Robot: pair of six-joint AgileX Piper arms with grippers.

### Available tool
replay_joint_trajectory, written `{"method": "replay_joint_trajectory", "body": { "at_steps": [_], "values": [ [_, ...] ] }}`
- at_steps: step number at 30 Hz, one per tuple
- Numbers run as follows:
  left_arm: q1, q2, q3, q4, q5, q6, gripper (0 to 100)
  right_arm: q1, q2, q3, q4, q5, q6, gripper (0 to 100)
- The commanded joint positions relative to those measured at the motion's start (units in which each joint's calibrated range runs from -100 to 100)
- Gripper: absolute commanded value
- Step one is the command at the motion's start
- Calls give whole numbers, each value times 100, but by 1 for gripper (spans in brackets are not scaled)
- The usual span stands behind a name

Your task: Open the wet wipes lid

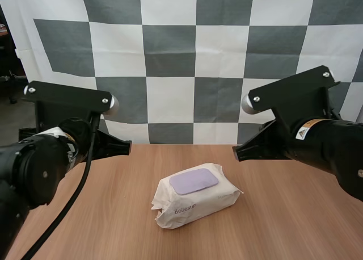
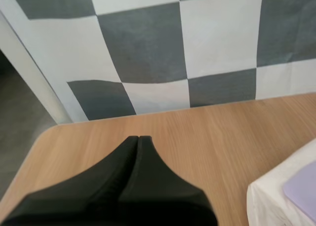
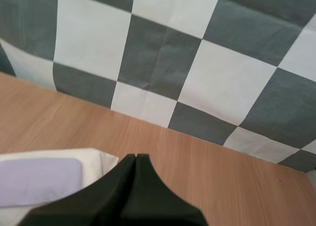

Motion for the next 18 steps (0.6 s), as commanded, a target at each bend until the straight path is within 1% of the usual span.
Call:
{"method": "replay_joint_trajectory", "body": {
  "at_steps": [1,7,8,9,10,11,12,13,14,15,16,18],
  "values": [
    [-1,1051,-1,-1050,82,2208,0,3,291,-1,168,252,-512,0],
    [-1,1587,-1,-2330,744,3856,0,3,747,-1,216,402,-850,0],
    [-1,1689,-1,-2528,948,4118,3,3,763,-1,216,434,-888,0],
    [-1,1784,-1,-2704,1210,4355,9,3,791,-1,216,476,-916,0],
    [-1,1861,-1,-2827,1434,4517,18,3,806,-1,216,521,-952,4],
    [-1,1957,-1,-2931,1728,4665,30,3,805,-1,216,544,-1016,17],
    [-1,2038,-1,-2954,1998,4723,46,3,805,-1,216,544,-1037,32],
    [-1,2105,-1,-2979,2184,4778,61,3,805,-1,204,544,-1037,50],
    [-1,2146,-1,-2979,2400,4809,80,3,805,-1,191,544,-1037,67],
    [-1,2174,-1,-2979,2600,4833,98,3,805,-1,168,544,-1037,88],
    [-1,2189,-1,-2968,2848,4917,100,3,805,-1,110,544,-1090,100],
    [-1,2189,-1,-2980,3282,5098,100,3,805,-1,24,544,-1124,100]
  ]
}}
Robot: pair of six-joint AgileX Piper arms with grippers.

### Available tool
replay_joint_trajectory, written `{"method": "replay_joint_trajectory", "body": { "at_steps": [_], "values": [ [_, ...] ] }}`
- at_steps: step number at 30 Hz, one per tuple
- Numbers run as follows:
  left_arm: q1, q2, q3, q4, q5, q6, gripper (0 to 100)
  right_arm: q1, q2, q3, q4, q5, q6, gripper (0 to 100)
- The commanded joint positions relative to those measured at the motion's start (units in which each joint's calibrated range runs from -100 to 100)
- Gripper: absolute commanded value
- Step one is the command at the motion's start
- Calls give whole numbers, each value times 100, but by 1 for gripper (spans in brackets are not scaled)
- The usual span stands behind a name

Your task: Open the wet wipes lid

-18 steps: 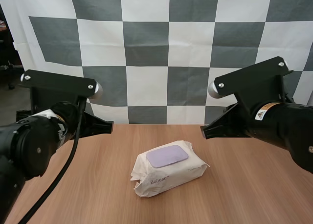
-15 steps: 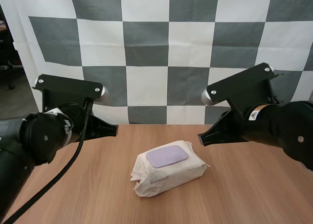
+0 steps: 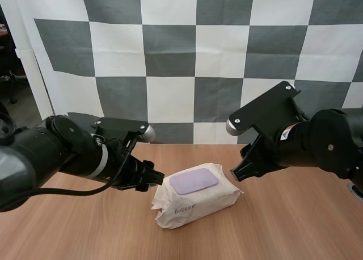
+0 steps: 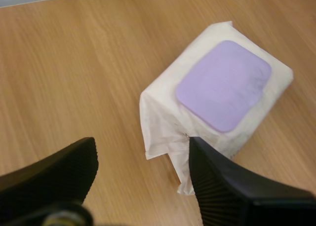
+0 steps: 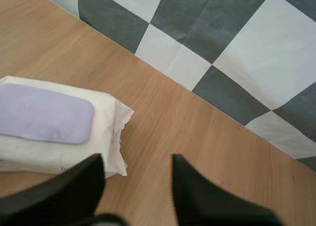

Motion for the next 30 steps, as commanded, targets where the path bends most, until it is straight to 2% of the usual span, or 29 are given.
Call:
{"method": "replay_joint_trajectory", "body": {
  "at_steps": [1,5,10,13,20,22,30],
  "values": [
    [-1,8,-1,-143,790,2546,100,3,0,-1,-79,-29,-19,100],
    [-1,8,67,-332,1318,3008,100,3,0,-1,-82,-90,-40,100],
    [-1,8,692,-554,419,3880,100,3,188,-1,-82,-90,-102,100],
    [-1,8,1165,-1096,-346,4724,100,3,335,-1,-71,-153,-156,100],
    [-1,32,2000,-2639,-974,6429,100,3,478,-1,-71,-177,-233,100],
    [-1,32,2098,-2840,-1010,6667,100,3,491,-1,-71,-214,-265,100],
    [-1,650,2082,-3038,-1108,6667,100,3,491,-1,0,-285,-382,100]
  ]
}}
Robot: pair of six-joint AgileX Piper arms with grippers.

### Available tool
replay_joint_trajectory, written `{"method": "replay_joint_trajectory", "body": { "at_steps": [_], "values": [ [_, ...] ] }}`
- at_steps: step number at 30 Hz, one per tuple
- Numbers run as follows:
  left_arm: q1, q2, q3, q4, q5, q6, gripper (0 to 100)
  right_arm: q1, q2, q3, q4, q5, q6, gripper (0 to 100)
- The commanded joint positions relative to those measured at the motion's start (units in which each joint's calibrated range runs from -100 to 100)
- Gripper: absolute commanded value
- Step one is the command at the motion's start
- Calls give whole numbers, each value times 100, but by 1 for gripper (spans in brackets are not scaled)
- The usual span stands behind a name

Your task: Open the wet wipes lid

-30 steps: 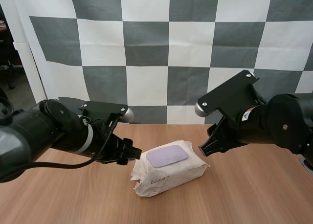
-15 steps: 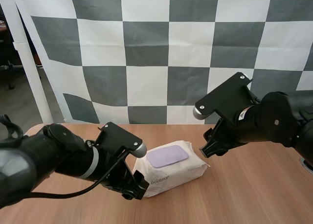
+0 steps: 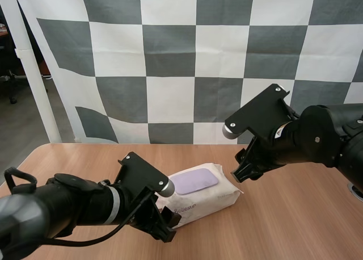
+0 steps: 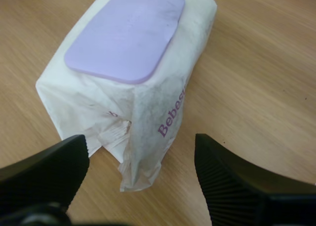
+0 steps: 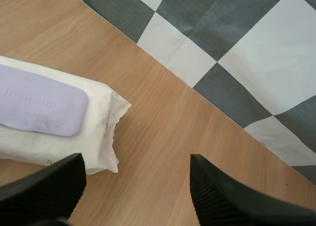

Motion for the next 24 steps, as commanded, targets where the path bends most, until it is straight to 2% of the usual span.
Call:
{"method": "replay_joint_trajectory", "body": {
  "at_steps": [1,11,24],
  "values": [
    [-1,427,-31,-60,-140,2069,100,3,18,-1,30,8,-78,100],
    [-1,1798,-568,-296,-146,2069,100,3,160,-1,75,-130,-369,100],
    [-1,2470,-856,-479,346,2069,100,3,160,-1,482,-185,-774,100]
  ]
}}
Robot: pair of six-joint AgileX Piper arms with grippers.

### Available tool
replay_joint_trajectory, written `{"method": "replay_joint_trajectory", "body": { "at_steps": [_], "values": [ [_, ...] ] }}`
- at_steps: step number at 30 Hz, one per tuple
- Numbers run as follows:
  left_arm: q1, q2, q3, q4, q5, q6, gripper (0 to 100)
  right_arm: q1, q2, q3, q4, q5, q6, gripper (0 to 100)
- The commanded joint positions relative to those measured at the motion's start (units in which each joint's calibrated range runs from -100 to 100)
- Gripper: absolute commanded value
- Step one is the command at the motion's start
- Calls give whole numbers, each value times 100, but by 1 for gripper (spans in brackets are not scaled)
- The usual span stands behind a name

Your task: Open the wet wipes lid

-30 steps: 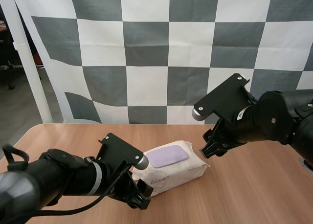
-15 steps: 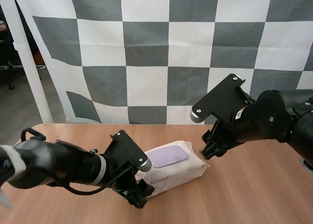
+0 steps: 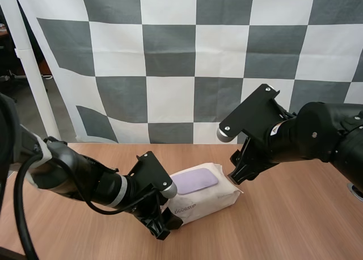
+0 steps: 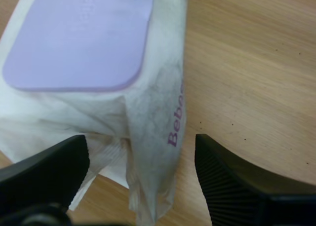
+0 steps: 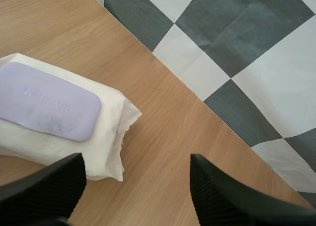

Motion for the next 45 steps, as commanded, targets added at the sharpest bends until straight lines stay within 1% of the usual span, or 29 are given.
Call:
{"method": "replay_joint_trajectory", "body": {
  "at_steps": [1,3,4,5,6,8,9,10,13,19,21,26,31,32,35,41,43,45],
  "values": [
    [-1,20,-44,-58,92,102,100,3,1,-1,2,3,5,100],
    [-1,47,-77,-130,244,102,100,3,1,-1,2,3,-6,100],
    [-1,53,-77,-171,290,102,94,3,1,-1,49,3,-36,100],
    [-1,53,-77,-201,319,102,81,3,1,-1,71,3,-58,100],
    [-1,53,-77,-213,361,102,65,3,1,-1,116,3,-111,100],
    [-1,53,-77,-213,426,102,26,3,1,-1,291,63,-270,100],
    [-1,53,-77,-213,450,102,4,3,1,-1,393,114,-389,100],
    [-1,53,-77,-213,450,102,0,3,1,-1,525,193,-557,100],
    [-1,53,-77,-213,450,102,0,3,1,-1,884,461,-1173,100],
    [-1,53,-77,-213,414,102,0,3,81,-1,1415,830,-2858,100],
    [-1,53,-77,-213,398,102,0,3,233,-1,1504,863,-3157,100],
    [-1,53,-77,-202,399,102,0,3,794,-1,1504,863,-3636,100],
    [-1,53,-77,-202,478,102,0,36,1277,-1,1861,1059,-4483,100],
    [-1,53,-77,-202,478,102,0,73,1341,-1,1861,999,-4588,100],
    [-1,53,-77,-190,478,102,0,189,1496,-1,1849,679,-4633,100],
    [-1,53,-77,-190,478,102,0,631,1922,-1,1861,-83,-4652,100],
    [-1,53,-77,-190,478,102,0,758,2094,-1,1786,-298,-4596,100],
    [-1,53,-77,-178,463,102,0,790,2233,-1,1602,-483,-4584,100]
  ]
}}
